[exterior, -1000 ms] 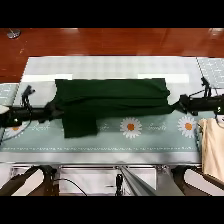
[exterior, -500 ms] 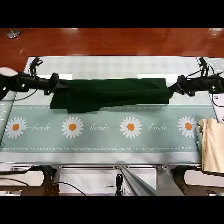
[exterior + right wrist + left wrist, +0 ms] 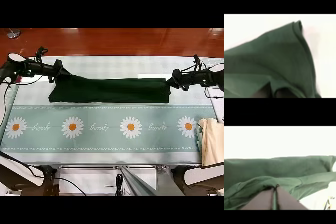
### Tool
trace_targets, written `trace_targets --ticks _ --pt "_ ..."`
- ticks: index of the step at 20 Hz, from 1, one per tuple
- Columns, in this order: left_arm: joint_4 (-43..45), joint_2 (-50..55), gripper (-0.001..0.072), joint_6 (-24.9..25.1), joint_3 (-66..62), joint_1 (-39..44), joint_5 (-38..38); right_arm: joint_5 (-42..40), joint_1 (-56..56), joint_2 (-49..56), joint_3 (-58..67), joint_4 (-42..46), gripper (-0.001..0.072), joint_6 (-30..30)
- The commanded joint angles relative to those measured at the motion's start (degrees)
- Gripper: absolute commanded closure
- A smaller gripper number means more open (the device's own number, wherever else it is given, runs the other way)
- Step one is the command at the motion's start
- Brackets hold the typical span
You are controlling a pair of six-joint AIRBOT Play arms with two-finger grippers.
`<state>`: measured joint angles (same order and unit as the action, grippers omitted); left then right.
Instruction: Fold the shirts.
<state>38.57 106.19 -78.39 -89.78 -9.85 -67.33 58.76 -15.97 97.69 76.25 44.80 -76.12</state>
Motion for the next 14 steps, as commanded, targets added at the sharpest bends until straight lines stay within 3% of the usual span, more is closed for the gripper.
trace_targets --ticks 1,3,4,6,8,10,12,14 --pt "0.0 2.2 0.0013 -0.3 -1.7 0.1 -1.6 -0.9 0.0 1.8 1.1 -1.3 0.0088 0.5" --pt "2.0 2.2 0.0002 -1.0 -3.6 -1.8 -6.2 2.1 -2.0 1.8 2.9 -0.6 0.0088 0.5" --pt "5.3 2.0 0.0003 -3.7 -5.1 -3.4 -9.3 4.3 -3.7 1.7 3.9 -0.5 0.0089 0.5" --pt "17.4 0.3 0.0004 -11.3 -6.3 -7.0 -16.6 8.7 -7.9 0.9 4.5 -0.6 0.0090 0.5" --pt "27.9 -2.8 0.0004 -11.5 -4.5 -9.1 -19.9 12.8 -11.3 0.8 4.1 2.3 0.0090 0.3" --pt "28.5 -7.9 0.0004 -10.0 1.3 -9.9 -13.9 12.6 -12.2 1.0 2.2 4.6 0.0090 -0.3" --pt "22.8 -15.4 0.0004 -4.8 9.6 -8.9 -1.6 12.3 -11.3 2.4 1.5 4.6 0.0090 -0.1" --pt "21.8 -24.0 0.0004 -4.1 19.0 -5.9 11.5 11.6 -9.1 4.4 1.5 3.4 0.0090 0.0"
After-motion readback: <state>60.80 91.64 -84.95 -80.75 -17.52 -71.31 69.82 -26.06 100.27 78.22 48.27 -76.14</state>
